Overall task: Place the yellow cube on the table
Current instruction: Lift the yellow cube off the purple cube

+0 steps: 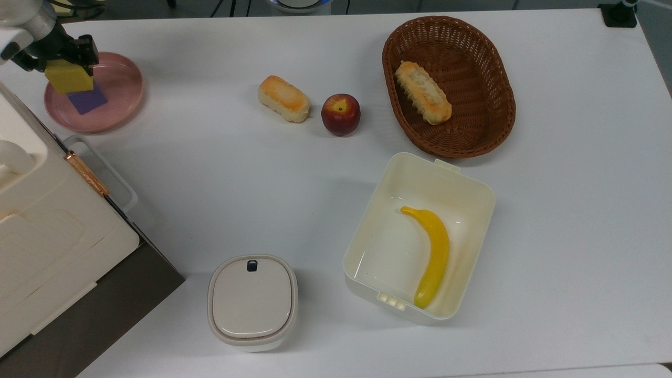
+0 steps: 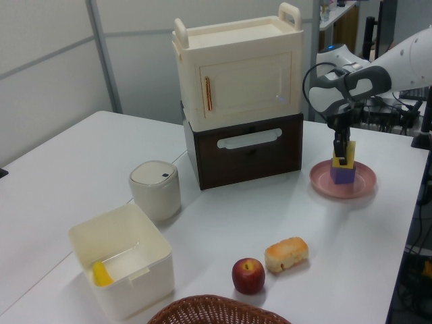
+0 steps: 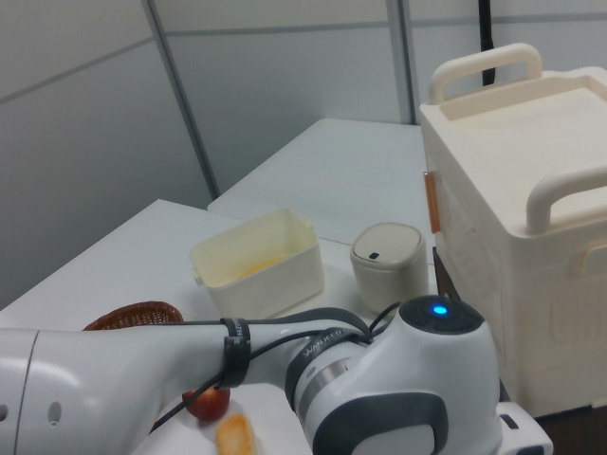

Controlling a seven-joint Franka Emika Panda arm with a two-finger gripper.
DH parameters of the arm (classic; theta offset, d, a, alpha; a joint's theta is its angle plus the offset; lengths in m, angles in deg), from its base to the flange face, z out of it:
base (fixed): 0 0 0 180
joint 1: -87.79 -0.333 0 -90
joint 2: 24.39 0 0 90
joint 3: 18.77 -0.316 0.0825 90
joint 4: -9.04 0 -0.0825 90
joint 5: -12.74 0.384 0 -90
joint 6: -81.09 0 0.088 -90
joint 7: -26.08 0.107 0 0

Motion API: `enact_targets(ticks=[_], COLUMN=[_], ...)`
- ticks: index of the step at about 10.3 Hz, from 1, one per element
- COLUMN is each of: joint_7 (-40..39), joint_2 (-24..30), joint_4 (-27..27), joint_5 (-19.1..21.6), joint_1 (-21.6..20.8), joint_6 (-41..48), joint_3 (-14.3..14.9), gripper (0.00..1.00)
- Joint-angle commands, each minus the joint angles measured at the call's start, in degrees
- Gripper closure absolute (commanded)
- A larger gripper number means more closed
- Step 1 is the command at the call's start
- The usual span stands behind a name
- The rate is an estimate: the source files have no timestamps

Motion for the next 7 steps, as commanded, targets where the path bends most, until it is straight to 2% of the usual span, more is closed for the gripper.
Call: enact_targets(ticks=[1,3,4,6,7], joint_7=[1.78,7.47,12.81,23.70,28.54], joint_2=[4.44,6.56,6.74,6.04,5.86], joint_4=[0.73,0.02,0.02,0.11,0.11], joint_5=[1.38,1.29,1.29,1.29,1.29], joint_1=[-0.40,-0.40,-0.40,-2.05,-6.24], joint_6=[1.26,4.26,5.13,5.06,5.14], joint_3=[-1.87,-7.57,-12.30,-19.08,-19.20], gripper=[0.59,0.58,0.58,0.57,0.52])
